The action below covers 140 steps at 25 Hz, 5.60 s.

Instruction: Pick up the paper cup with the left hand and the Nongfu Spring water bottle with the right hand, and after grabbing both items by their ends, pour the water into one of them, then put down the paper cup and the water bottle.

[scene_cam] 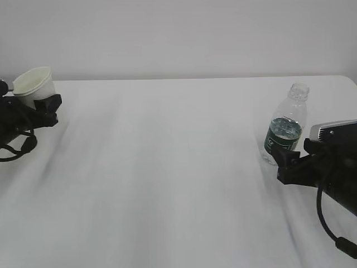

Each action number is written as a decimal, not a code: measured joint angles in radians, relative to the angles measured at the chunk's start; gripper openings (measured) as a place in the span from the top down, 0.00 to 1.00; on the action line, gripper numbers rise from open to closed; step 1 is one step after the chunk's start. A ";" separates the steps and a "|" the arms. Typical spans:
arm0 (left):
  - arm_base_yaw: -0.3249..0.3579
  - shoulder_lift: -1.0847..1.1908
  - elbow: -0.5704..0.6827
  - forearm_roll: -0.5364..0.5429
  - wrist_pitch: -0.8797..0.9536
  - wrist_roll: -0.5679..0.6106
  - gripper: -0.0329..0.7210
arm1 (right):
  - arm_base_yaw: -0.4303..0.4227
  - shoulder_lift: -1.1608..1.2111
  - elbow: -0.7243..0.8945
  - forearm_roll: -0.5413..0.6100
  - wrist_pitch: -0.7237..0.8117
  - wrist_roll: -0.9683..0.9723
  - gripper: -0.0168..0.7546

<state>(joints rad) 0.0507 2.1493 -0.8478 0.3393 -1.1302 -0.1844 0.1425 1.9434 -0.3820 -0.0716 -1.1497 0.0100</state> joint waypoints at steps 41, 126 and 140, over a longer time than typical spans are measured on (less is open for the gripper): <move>0.024 0.171 0.000 0.011 -0.033 0.059 0.21 | 0.000 0.000 0.000 0.000 0.000 0.002 0.21; 0.024 -0.587 0.549 -0.051 -0.027 0.029 0.18 | 0.000 -0.302 0.065 0.000 0.106 -0.010 0.21; 0.024 -0.731 0.555 -0.063 0.002 -0.009 0.18 | 0.000 -0.472 0.068 0.004 0.285 -0.010 0.21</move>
<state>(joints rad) 0.0749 1.4180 -0.2931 0.2765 -1.1278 -0.1934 0.1425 1.4714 -0.3136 -0.0678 -0.8643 0.0000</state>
